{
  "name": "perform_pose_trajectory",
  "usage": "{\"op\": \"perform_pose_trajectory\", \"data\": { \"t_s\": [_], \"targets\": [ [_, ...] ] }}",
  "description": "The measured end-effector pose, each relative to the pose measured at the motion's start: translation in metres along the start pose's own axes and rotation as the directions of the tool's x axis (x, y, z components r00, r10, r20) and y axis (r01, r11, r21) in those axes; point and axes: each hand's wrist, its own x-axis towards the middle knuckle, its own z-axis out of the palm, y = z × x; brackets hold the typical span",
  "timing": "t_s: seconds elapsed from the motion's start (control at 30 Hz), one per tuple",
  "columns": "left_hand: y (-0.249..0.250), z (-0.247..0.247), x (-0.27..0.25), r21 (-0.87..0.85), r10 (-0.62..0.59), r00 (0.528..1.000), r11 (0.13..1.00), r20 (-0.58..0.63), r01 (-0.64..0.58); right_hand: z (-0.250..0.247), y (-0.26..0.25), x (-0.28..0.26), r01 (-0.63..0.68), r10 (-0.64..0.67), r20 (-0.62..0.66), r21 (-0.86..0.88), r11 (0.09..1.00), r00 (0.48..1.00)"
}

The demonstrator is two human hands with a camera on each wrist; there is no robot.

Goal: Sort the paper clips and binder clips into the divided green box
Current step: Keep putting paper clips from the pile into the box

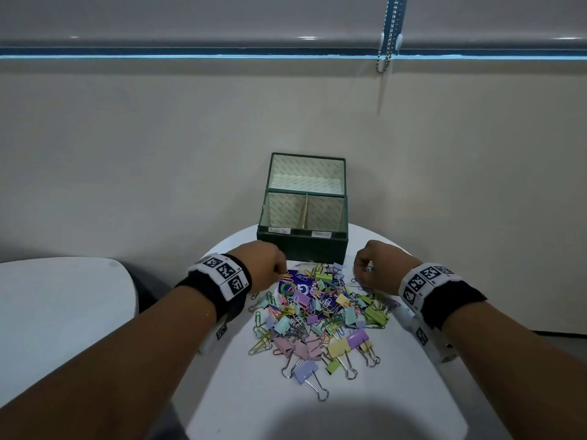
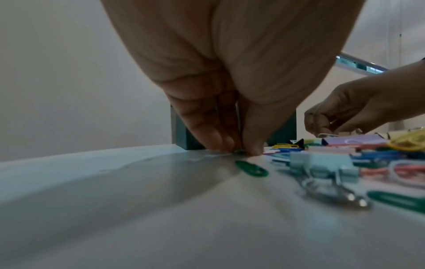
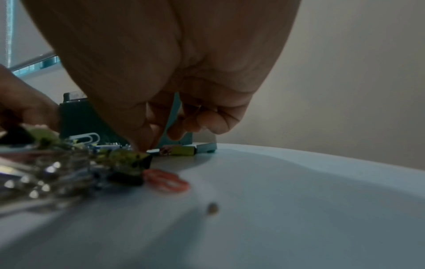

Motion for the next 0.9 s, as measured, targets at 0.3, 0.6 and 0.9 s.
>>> {"op": "perform_pose_trajectory", "data": {
  "t_s": [0.3,0.6,0.9],
  "targets": [
    [-0.004,0.002,-0.005,-0.214,-0.036,0.991,0.977,-0.127,0.008,0.002,-0.006,-0.002,-0.018,0.017,0.076,0.012,1.0,0.997],
    [-0.001,0.0,-0.005,-0.275,-0.073,0.994,0.96,-0.082,0.047,-0.007,-0.008,-0.007,-0.047,0.049,-0.008,0.151,0.987,0.999],
    [-0.003,0.001,-0.004,-0.223,-0.005,0.999,0.975,-0.037,-0.004,-0.014,-0.016,-0.016,-0.066,0.08,0.172,-0.084,0.994,0.982]
  ]
}}
